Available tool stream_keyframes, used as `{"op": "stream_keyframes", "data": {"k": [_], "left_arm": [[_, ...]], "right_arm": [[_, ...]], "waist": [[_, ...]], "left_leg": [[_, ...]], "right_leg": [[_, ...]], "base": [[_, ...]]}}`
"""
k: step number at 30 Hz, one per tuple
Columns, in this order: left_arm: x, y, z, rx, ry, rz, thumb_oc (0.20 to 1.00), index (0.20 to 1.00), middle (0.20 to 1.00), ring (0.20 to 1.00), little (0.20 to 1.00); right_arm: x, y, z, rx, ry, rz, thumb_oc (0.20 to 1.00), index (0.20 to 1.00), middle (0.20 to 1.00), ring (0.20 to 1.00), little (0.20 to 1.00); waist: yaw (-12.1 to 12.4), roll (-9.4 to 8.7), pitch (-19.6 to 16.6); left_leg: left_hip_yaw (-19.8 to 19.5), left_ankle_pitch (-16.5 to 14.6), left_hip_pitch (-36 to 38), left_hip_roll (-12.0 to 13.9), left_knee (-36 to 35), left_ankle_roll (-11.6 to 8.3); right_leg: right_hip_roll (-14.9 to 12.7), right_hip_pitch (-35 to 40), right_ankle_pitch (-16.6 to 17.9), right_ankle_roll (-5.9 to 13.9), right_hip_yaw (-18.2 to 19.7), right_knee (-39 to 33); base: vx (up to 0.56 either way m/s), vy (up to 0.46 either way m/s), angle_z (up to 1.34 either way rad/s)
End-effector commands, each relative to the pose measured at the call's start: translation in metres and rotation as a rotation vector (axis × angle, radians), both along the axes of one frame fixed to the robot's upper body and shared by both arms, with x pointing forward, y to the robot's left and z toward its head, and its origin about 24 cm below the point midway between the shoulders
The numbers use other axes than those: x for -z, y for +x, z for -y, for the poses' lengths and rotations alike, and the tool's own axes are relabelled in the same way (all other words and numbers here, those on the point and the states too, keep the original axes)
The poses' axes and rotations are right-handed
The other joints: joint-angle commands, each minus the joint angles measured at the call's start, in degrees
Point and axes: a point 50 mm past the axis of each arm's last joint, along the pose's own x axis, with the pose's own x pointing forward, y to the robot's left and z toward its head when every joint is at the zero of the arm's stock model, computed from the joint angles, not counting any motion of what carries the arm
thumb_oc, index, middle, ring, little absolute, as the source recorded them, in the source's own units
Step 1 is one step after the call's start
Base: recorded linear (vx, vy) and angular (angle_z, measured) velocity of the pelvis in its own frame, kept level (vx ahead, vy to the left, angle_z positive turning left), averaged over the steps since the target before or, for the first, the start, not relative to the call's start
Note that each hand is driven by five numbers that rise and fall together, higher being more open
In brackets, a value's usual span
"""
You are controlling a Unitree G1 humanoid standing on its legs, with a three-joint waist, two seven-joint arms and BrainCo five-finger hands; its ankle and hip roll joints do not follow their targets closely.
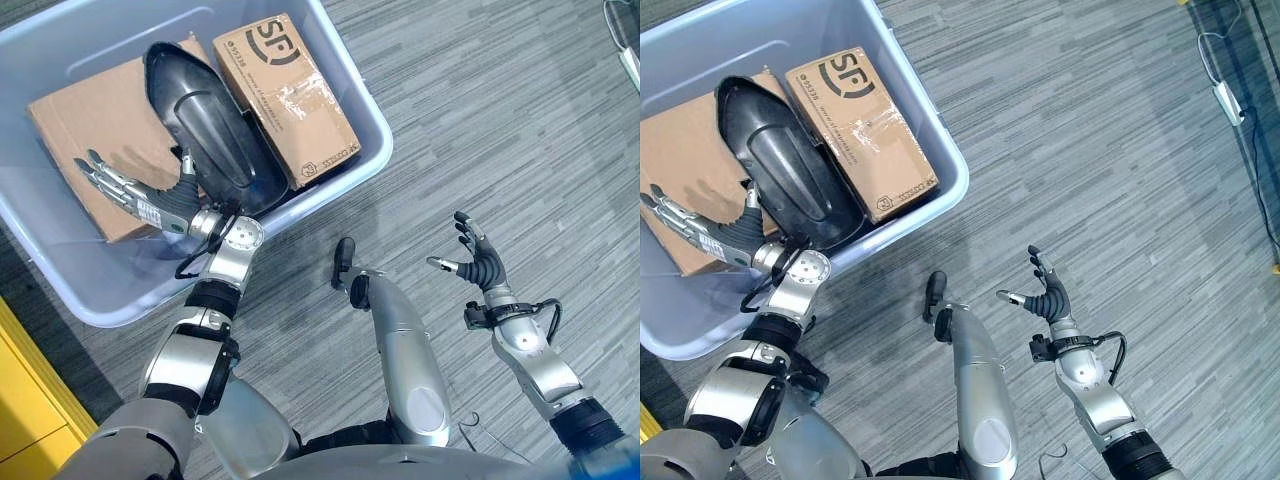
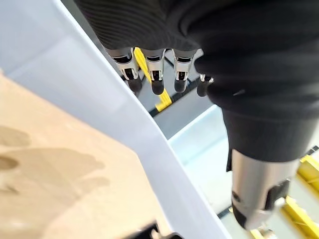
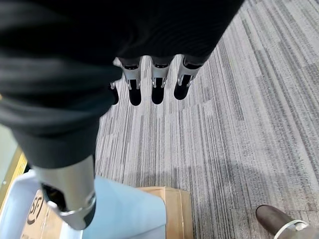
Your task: Move parts from the plastic box to the shelf.
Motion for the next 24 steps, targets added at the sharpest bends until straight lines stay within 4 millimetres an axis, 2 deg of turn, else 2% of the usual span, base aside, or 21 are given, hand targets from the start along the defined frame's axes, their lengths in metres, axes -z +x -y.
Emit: {"op": "stream_keyframes", "data": {"k": [1, 2, 3, 7, 15, 18, 24], "left_arm": [[-0.006, 0.014, -0.009, 0.193, -0.026, -0.104, 1.0, 1.0, 1.0, 1.0, 1.0], [-0.006, 0.014, -0.009, 0.193, -0.026, -0.104, 1.0, 1.0, 1.0, 1.0, 1.0], [0.004, 0.018, -0.003, 0.238, -0.077, -0.185, 1.0, 1.0, 1.0, 1.0, 1.0], [0.013, 0.021, 0.002, 0.27, -0.189, -0.213, 1.0, 1.0, 1.0, 1.0, 1.0], [0.012, 0.031, 0.013, 0.364, -0.127, -0.325, 1.0, 1.0, 1.0, 1.0, 1.0], [0.021, 0.03, 0.016, 0.338, -0.272, -0.32, 1.0, 1.0, 1.0, 1.0, 1.0], [0.028, 0.031, 0.014, 0.326, -0.307, -0.378, 1.0, 1.0, 1.0, 1.0, 1.0]], "right_arm": [[-0.018, 0.004, -0.003, -0.008, 0.038, 0.107, 1.0, 1.0, 1.0, 1.0, 1.0], [-0.018, 0.004, -0.003, -0.008, 0.038, 0.107, 1.0, 1.0, 1.0, 1.0, 1.0], [-0.02, 0.006, -0.004, -0.022, 0.025, 0.101, 1.0, 1.0, 1.0, 1.0, 1.0], [-0.022, 0.007, -0.006, -0.032, 0.014, 0.098, 1.0, 1.0, 1.0, 1.0, 1.0], [-0.029, 0.011, -0.007, -0.048, -0.007, 0.099, 1.0, 1.0, 1.0, 1.0, 1.0], [-0.03, 0.012, -0.006, -0.05, -0.014, 0.096, 1.0, 1.0, 1.0, 1.0, 1.0], [-0.031, 0.014, -0.008, -0.055, -0.011, 0.092, 1.0, 1.0, 1.0, 1.0, 1.0]], "waist": [[0.6, -5.37, -0.7], [0.6, -5.37, -0.7], [0.1, -5.44, -0.7], [-0.4, -5.29, -0.7], [-1.5, -5.14, -0.7], [-1.9, -5.1, -0.7], [-2.2, -5.24, -0.7]], "left_leg": [[-3.1, 3.8, -8.0, 3.9, 6.1, -1.24], [-3.1, 3.8, -8.0, 3.9, 6.1, -1.24], [-2.7, 3.7, -8.1, 4.3, 6.2, -1.11], [-2.2, 3.7, -7.9, 4.4, 6.3, -1.03], [-1.0, 4.0, -7.9, 5.1, 6.6, -1.1], [-0.7, 3.9, -7.9, 5.2, 6.6, -1.12], [-0.9, 3.8, -8.7, 5.3, 7.1, -1.28]], "right_leg": [[-5.7, 1.6, -1.0, 10.2, 1.6, -2.9], [-5.7, 1.6, -1.0, 10.2, 1.6, -2.9], [-6.0, 1.2, -1.0, 10.25, 1.7, -2.6], [-5.9, 1.0, -1.1, 10.25, 2.2, -2.4], [-6.1, 0.0, -0.7, 10.15, 2.8, -2.5], [-5.9, -0.3, -0.7, 10.11, 3.0, -2.5], [-6.0, -1.1, -0.6, 10.07, 3.1, -2.3]], "base": [[-0.01, -0.007, 0.04], [0.0, 0.0, 0.0], [0.0, 0.0, 0.0], [0.0, 0.0, 0.0], [0.0, 0.007, -0.02], [0.0, 0.0, 0.0], [0.0, 0.0, 0.0]]}}
